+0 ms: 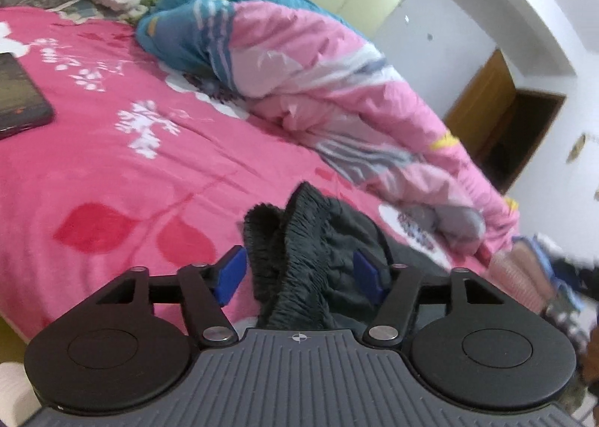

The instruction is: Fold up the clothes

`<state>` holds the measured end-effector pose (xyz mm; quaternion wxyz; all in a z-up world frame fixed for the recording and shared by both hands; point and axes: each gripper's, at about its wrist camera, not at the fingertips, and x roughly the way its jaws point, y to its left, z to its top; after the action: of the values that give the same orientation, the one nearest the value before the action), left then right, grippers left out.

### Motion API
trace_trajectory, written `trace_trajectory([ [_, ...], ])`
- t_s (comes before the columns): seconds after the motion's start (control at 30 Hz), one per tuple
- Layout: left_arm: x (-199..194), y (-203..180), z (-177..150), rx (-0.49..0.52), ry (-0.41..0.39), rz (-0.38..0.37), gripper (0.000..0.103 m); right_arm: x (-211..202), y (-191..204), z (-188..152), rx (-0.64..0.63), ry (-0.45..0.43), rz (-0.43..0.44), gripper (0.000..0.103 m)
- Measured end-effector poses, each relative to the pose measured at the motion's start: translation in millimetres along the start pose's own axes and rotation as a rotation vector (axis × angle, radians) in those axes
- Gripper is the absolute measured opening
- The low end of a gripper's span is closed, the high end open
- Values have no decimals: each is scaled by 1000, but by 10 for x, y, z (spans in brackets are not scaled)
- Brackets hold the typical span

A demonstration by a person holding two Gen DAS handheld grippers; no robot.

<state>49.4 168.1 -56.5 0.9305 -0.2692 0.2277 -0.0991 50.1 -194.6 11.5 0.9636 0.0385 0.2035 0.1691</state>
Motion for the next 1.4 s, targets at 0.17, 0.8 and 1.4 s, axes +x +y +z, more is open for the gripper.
trace_trajectory([
  [0.17, 90, 49, -94, 16, 52, -16, 45, 1024, 1016, 177, -334, 124, 390, 69],
  [0.8, 19, 159, -117, 44, 31, -202, 45, 2440, 1850, 212, -624, 643, 733, 10],
  [1.4, -18, 231, -94, 39, 94, -228, 44, 2503, 2032, 148, -576, 584, 725, 21],
])
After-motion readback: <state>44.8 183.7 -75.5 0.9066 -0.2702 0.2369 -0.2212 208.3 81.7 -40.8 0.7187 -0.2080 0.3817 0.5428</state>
